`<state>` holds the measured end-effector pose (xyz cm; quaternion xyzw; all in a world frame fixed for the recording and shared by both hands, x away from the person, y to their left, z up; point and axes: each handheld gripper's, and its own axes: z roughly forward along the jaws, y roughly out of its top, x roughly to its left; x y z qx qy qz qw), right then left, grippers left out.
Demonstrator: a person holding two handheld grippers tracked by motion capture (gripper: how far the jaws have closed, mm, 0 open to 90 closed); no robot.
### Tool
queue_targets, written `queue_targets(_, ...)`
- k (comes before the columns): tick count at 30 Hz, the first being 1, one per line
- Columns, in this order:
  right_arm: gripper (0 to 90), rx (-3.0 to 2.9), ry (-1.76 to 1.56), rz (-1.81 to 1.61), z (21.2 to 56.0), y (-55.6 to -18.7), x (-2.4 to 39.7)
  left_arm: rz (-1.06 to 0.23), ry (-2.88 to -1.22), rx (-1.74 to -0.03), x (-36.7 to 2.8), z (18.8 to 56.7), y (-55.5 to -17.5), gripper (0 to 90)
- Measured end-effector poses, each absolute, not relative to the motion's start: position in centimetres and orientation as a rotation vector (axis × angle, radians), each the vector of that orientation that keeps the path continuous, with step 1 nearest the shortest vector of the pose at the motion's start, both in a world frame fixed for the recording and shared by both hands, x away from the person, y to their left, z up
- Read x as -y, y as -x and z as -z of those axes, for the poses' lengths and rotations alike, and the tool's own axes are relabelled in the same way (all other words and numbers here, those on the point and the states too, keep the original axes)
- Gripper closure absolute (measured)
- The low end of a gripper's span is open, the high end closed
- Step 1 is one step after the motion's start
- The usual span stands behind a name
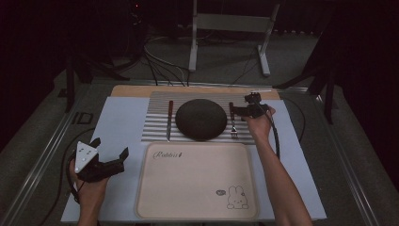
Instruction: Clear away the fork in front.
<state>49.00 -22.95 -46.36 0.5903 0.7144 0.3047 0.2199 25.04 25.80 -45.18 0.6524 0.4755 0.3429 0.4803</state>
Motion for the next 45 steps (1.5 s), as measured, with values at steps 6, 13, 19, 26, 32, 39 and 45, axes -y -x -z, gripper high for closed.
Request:
queue_targets(6, 11.2, -1.982, -1.651, -0.814, 47.2, -49.5, 22.7, -0.835, -1.588, -1.162, -25.8, 45.2, -25.0, 0.0)
queue_targets(13, 11.6, -1.999, -1.648, -0.773, 48.2, -50.0, 22.5, -0.83, -1.58, -1.167, -26.0, 45.2, -25.1, 0.0)
queue_targets(19, 14.2, -2.003, -1.671, -0.749, 49.0, -50.5, 22.5, -0.83, -1.577, -1.17, -26.1, 45.2, -25.1, 0.0)
queue_targets(26, 19.8, -2.016, -1.68, -0.73, 49.9, -50.9, 21.8, -0.827, -1.576, -1.172, -26.1, 45.2, -25.1, 0.0)
queue_targets(32, 41.3, -2.04, -1.712, -0.719, 50.7, -51.1, 21.3, -0.825, -1.576, -1.174, -26.2, 45.3, -25.1, 0.0)
queue_targets(39, 72.4, -2.128, -1.674, -0.634, 50.8, -51.0, 20.8, -0.827, -1.581, -1.17, -26.1, 45.3, -25.1, 0.0)
queue_targets(45, 77.4, -2.198, -1.669, -0.541, 50.3, -50.8, 21.7, -0.826, -1.588, -1.166, -25.9, 45.3, -25.2, 0.0)
